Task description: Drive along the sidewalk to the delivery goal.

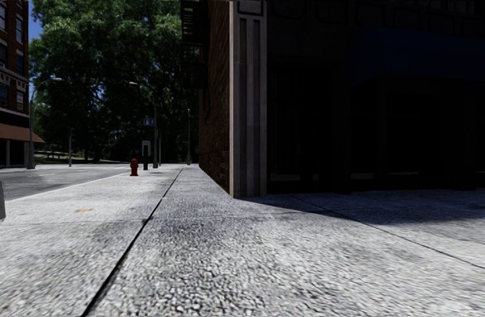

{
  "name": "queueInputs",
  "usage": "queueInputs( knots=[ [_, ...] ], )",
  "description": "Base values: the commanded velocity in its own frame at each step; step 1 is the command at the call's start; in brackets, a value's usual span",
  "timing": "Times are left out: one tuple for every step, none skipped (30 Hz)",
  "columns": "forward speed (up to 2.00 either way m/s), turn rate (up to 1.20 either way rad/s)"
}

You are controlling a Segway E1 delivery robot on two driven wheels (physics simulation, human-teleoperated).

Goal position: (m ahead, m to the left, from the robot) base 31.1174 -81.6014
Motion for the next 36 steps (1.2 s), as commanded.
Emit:
queueInputs(
  knots=[
    [1.20,1.20],
    [1.20,1.20],
    [1.20,1.11],
    [1.20,0.56],
    [1.20,0.28],
    [1.20,0.14],
    [1.20,0.06],
    [1.20,0.02],
    [1.20,0.16],
    [1.20,0.18],
    [1.20,0.19],
    [1.20,0.19],
    [1.20,0.16],
    [1.20,0.15],
    [1.20,0.12],
    [1.20,0.12],
    [1.20,0.09],
    [1.20,0.08],
    [1.20,0.08],
    [1.20,0.08],
    [1.20,0.08],
    [1.20,0.07],
    [1.20,0.07],
    [1.20,0.07],
    [1.20,0.07],
    [1.20,0.07],
    [1.20,0.01],
    [1.20,0.00],
    [1.20,0.00],
    [1.20,0.00],
    [1.20,0.00],
    [1.20,0.00],
    [1.20,0.00],
    [1.20,0.00],
    [1.20,0.00],
    [1.20,0.00]
  ],
)
